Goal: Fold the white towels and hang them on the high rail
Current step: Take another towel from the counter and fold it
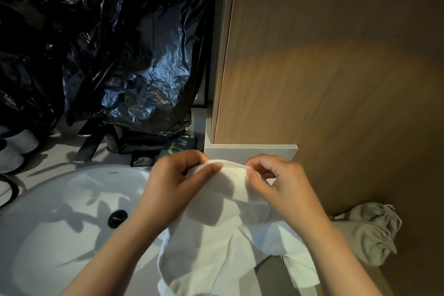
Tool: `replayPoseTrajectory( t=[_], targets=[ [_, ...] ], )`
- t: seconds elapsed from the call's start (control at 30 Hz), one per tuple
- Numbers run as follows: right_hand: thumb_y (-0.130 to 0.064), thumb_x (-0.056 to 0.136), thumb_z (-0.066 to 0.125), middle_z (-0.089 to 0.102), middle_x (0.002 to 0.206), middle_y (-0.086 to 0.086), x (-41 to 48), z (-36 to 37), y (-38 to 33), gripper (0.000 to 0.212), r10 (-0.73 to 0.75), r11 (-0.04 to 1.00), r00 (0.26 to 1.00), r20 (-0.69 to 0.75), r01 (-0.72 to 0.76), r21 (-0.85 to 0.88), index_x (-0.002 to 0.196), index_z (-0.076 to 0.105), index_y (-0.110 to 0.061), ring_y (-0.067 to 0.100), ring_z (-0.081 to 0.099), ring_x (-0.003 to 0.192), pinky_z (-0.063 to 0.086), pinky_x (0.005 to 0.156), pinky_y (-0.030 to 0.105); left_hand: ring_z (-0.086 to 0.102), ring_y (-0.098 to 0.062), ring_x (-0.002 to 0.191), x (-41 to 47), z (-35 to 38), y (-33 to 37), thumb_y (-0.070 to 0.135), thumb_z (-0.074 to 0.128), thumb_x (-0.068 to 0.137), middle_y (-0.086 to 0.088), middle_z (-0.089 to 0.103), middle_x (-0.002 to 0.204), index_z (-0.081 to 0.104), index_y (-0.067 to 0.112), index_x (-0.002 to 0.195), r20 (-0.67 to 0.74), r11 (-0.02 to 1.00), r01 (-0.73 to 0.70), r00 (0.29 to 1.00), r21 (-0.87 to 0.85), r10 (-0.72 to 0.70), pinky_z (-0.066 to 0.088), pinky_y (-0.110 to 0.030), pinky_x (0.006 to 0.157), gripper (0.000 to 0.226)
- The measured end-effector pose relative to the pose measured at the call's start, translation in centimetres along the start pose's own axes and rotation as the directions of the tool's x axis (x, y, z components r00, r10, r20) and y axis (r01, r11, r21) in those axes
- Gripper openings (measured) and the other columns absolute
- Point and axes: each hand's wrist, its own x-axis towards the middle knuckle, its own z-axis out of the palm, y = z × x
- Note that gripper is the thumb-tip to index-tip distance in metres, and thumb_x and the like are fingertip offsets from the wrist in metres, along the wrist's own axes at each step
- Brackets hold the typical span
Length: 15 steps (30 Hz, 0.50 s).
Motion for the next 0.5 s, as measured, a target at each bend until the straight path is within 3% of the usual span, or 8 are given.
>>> replayPoseTrajectory(
  t=[0.07, 0.13, 0.23, 0.3, 0.37, 0.5],
  targets=[
    [-0.015, 0.088, 0.063, 0.067, 0.079, -0.016, 0.1, -0.3, 0.6, 0.013, 0.027, 0.996, 0.999, -0.043, -0.031, -0.085, 0.084, 0.071, -0.025, 0.005, 0.064, 0.075, 0.055, 0.071, 0.037, 0.050, 0.002, 0.057, 0.2, -0.9, 0.0, 0.041, 0.066, 0.081, 0.014, 0.058, 0.058, 0.065, 0.024, 0.065, -0.062, 0.999, 0.012, 0.998, -0.029, -0.014, 0.039, -0.016, 0.054, 0.023],
    [-0.013, 0.085, 0.064, 0.067, 0.076, -0.017, -0.1, -0.4, 0.9, 0.015, 0.063, 0.995, 0.995, -0.071, -0.068, -0.067, 0.081, 0.071, -0.026, 0.006, 0.064, 0.073, 0.055, 0.070, 0.037, 0.052, -0.003, 0.062, 0.3, -1.8, -0.1, 0.041, 0.066, 0.081, 0.006, 0.062, 0.062, 0.068, 0.017, 0.070, -0.097, 0.998, 0.033, 0.995, -0.045, -0.037, 0.042, -0.024, 0.058, 0.027],
    [-0.017, 0.081, 0.067, 0.065, 0.075, -0.012, -0.8, 0.2, -0.1, 0.011, 0.002, 1.000, 0.994, -0.111, 0.000, 0.013, 0.080, 0.070, -0.028, 0.011, 0.061, 0.068, 0.050, 0.060, 0.022, 0.056, -0.011, 0.067, 0.2, -2.6, -0.2, 0.040, 0.071, 0.084, -0.006, 0.065, 0.068, 0.069, 0.012, 0.074, -0.099, 0.999, 0.047, 0.994, -0.023, -0.050, 0.046, -0.033, 0.062, 0.030],
    [-0.027, 0.080, 0.066, 0.064, 0.074, -0.012, -1.3, 1.2, -1.0, 0.005, -0.027, 0.994, 0.994, -0.108, 0.038, 0.107, 0.080, 0.070, -0.030, 0.010, 0.057, 0.061, 0.041, 0.055, 0.011, 0.058, -0.008, 0.066, 0.3, -2.6, -0.1, 0.033, 0.069, 0.086, 0.000, 0.066, 0.067, 0.070, 0.016, 0.072, -0.110, 0.998, 0.059, 0.992, -0.014, -0.060, 0.046, -0.029, 0.062, 0.022],
    [-0.038, 0.078, 0.065, 0.064, 0.075, -0.013, -1.8, 2.3, -1.4, 0.010, -0.010, 0.989, 0.999, -0.048, 0.016, 0.144, 0.085, 0.070, -0.032, 0.009, 0.057, 0.060, 0.043, 0.056, 0.013, 0.057, -0.003, 0.065, 0.5, -2.6, 0.0, 0.027, 0.070, 0.086, 0.008, 0.066, 0.065, 0.069, 0.021, 0.069, -0.130, 0.998, 0.065, 0.989, -0.015, -0.067, 0.044, -0.024, 0.062, 0.018],
    [-0.036, 0.080, 0.074, 0.055, 0.093, -0.017, -1.6, 3.5, 0.0, 0.026, 0.053, 0.981, 0.998, -0.024, -0.057, -0.186, 0.101, 0.059, -0.032, 0.007, 0.057, 0.078, 0.050, 0.069, 0.024, 0.051, 0.001, 0.058, 1.3, -3.4, -0.1, 0.024, 0.072, 0.086, 0.014, 0.060, 0.059, 0.068, 0.022, 0.066, -0.241, 0.997, 0.054, 0.968, -0.058, -0.067, 0.040, -0.015, 0.056, 0.021]
  ],
)
